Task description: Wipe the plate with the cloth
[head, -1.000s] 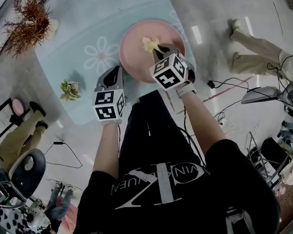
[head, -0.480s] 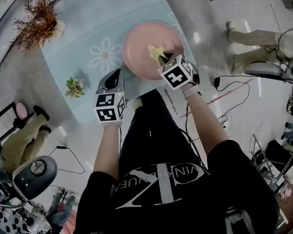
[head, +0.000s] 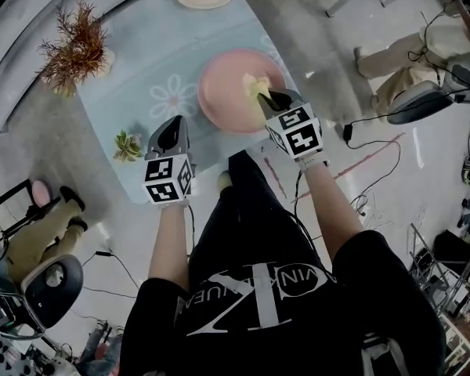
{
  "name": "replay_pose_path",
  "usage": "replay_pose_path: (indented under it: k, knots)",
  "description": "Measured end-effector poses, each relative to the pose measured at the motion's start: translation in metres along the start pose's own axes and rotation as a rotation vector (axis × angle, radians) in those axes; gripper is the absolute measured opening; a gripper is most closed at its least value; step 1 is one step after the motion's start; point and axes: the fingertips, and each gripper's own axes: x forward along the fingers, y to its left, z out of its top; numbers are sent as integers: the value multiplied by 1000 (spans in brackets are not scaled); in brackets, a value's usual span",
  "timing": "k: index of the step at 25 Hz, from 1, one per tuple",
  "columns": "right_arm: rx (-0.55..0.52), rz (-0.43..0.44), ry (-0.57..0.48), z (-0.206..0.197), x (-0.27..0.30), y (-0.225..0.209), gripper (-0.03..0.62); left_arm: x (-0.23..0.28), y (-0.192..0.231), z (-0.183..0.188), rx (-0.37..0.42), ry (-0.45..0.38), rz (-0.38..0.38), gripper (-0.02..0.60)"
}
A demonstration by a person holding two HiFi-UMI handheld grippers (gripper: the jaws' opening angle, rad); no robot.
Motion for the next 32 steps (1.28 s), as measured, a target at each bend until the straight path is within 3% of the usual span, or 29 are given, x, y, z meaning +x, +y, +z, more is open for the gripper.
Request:
replay_pose_path:
  k: [15,32]
  knots:
    - [40,-20,-474,103,-109,-5,38,-67,0,119,56,-357,39,0]
    - [28,-31,-656,161,-184,-4,38,-119,-6,185,62,-494,52,0]
